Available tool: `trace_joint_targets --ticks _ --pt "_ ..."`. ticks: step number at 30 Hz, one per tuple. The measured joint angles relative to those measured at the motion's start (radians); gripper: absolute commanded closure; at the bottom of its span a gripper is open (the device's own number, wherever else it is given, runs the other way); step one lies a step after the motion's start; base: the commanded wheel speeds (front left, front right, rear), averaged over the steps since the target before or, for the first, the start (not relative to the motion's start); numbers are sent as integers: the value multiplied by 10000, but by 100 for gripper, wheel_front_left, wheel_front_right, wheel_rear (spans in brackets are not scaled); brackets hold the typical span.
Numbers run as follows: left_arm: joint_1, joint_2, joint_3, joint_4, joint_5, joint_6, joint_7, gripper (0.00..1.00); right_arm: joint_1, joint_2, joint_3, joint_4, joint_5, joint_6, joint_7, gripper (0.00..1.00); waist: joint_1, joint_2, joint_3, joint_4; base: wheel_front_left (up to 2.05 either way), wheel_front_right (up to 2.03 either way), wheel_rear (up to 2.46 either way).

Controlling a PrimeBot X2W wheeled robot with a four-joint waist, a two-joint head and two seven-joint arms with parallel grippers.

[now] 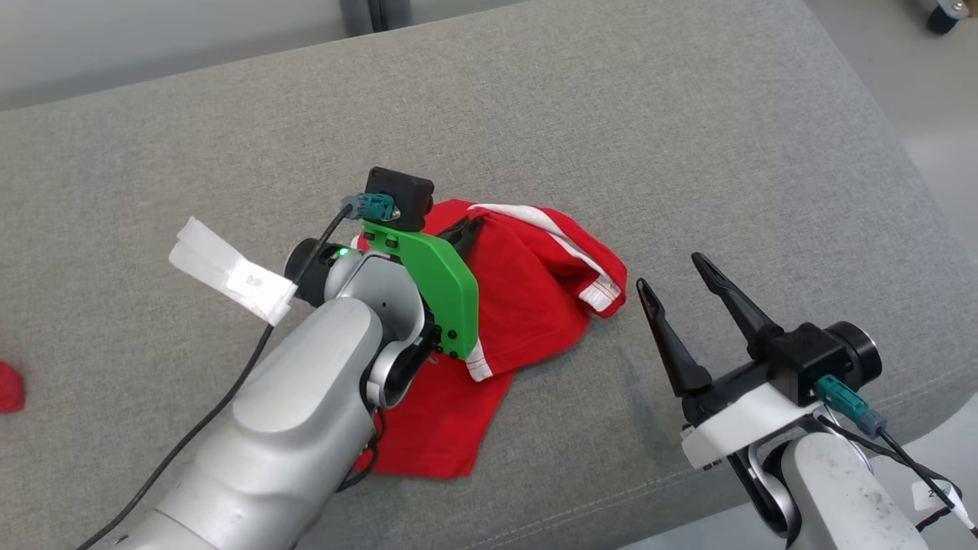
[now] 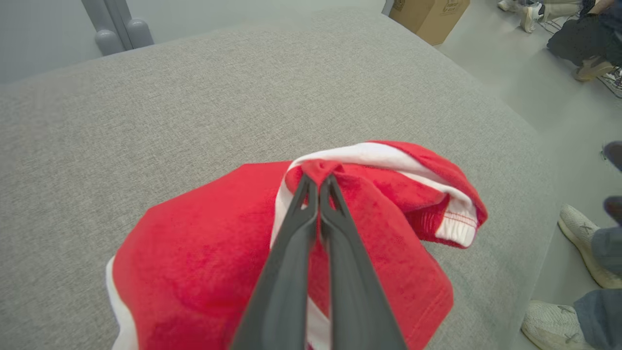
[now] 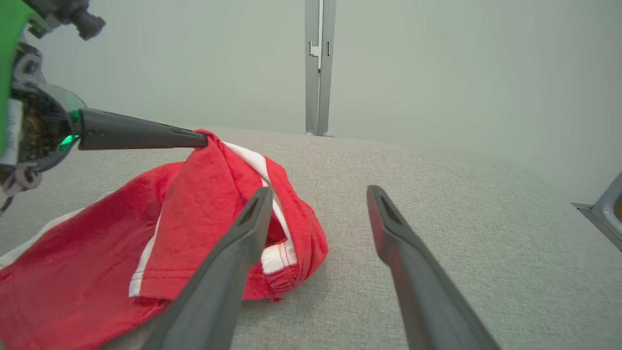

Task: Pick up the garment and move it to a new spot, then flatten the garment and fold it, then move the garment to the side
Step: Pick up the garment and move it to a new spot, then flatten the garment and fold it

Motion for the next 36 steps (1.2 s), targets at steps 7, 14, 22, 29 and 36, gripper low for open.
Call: trace_joint_targets --ticks 7,14,22,29,36 --pt "-18 -119 -6 -100 -397 -10 -309 0 238 50 40 428 245 79 0 0 0 0 188 54 0 0 0" --pt "17 -115 -35 -608 -706 -150 -529 0 328 219 -38 765 468 79 0 0 0 0 210 369 0 0 0" --pt "2028 -92 148 -1074 -1680 -44 -1143 0 725 268 -293 1292 763 79 2 0 0 0 -10 902 0 0 0" --pt "3010 -63 -8 -938 -1956 125 -1197 0 836 336 -439 1333 936 79 2 0 0 -1 -100 1395 0 0 0" --pt "3142 -52 -173 -1246 -2487 127 -1229 0 691 479 -19 1469 882 173 0 0 0 0 -109 1437 0 0 0"
